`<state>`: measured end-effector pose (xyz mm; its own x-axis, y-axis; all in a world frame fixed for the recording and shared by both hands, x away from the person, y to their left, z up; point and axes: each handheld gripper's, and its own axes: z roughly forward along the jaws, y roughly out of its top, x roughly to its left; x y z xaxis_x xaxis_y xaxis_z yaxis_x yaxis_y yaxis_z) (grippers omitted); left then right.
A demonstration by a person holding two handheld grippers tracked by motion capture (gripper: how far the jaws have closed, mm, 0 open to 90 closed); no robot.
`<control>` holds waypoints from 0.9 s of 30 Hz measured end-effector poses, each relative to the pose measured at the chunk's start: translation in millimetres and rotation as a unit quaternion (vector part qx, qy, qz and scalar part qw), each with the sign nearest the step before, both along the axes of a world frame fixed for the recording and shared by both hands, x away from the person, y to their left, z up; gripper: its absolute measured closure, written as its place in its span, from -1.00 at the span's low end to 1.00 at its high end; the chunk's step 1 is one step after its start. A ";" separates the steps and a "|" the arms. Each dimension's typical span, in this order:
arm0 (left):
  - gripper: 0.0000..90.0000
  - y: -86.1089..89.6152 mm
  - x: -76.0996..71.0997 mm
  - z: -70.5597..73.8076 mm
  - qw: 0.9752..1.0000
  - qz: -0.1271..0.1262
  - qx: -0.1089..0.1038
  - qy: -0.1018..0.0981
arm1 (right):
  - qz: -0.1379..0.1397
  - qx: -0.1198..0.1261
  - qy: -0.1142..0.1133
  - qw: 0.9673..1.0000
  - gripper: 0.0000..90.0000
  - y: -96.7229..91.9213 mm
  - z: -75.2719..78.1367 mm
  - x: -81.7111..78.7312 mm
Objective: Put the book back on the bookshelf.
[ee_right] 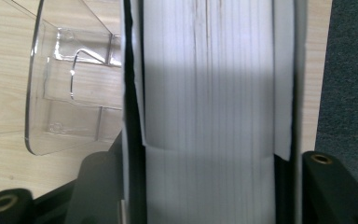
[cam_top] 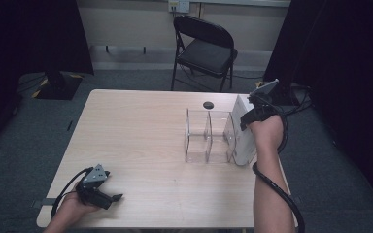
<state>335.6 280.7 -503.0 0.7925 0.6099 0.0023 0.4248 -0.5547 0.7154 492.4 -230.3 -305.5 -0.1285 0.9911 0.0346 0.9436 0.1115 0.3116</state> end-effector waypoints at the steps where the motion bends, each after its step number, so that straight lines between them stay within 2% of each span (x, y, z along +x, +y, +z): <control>1: -1.00 0.0 0.0 0.0 1.000 0.000 0.000 0.000 | 0.000 0.000 -0.002 1.000 -0.03 0.1 0.9 -0.5; 10: -1.00 0.1 0.0 0.0 1.000 0.000 0.000 0.000 | -0.001 -0.003 -0.003 1.000 -0.10 -1.4 3.3 -5.2; 15: -1.00 0.1 0.0 0.0 1.000 0.000 0.000 0.000 | -0.004 0.003 0.005 1.000 -0.18 -3.0 0.4 -7.6; 18: -1.00 0.1 0.2 0.0 1.000 -0.002 0.000 0.000 | -0.011 0.011 -0.003 1.000 -0.23 -5.0 -0.7 -9.8; 21: -1.00 -0.2 0.9 -0.3 1.000 -0.004 -0.003 0.002 | -0.007 0.010 0.005 1.000 -0.31 -4.9 -2.8 -12.0; 24: -1.00 0.1 1.5 0.1 1.000 -0.006 0.000 -0.001 | -0.005 0.007 0.001 1.000 -0.40 -6.3 -2.7 -14.4; 27: -1.00 0.2 1.5 0.1 1.000 -0.006 0.001 -0.001 | -0.008 0.016 0.002 1.000 -0.54 -7.1 -3.3 -16.2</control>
<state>337.1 280.9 -502.9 0.7996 0.6005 0.0050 0.4165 -0.5607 0.7156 476.2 -237.5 -308.8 -0.1133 0.9913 0.0668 0.9465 0.0872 0.3107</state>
